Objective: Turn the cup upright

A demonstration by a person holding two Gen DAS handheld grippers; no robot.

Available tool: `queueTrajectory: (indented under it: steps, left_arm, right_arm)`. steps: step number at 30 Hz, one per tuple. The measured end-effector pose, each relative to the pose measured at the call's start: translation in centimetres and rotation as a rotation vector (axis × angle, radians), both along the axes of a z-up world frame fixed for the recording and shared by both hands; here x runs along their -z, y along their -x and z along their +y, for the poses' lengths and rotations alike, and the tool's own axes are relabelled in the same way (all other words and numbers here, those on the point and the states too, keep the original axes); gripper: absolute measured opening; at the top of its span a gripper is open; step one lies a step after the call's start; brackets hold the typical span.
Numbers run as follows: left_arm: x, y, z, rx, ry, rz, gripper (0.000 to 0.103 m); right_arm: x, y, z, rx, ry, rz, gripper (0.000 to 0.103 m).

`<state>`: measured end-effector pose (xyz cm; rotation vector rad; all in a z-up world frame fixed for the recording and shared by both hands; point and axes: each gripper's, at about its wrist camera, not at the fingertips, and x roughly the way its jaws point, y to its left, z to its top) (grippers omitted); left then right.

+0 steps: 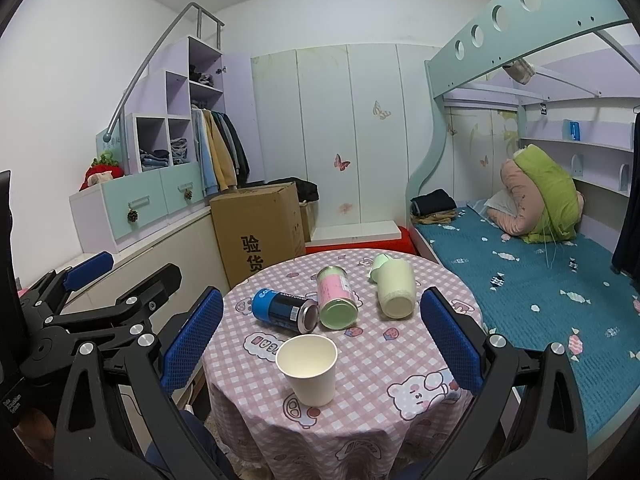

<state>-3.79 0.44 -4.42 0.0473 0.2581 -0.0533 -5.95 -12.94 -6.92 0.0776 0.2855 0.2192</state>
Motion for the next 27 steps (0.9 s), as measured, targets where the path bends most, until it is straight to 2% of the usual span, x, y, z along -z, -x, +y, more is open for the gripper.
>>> queueTrajectory:
  steps: [27]
  left_arm:
    - [0.5,-1.1,0.4,-0.002,-0.004,0.003,0.098]
  right_arm:
    - [0.4,-0.5,-0.1,0.002,-0.006,0.011,0.095]
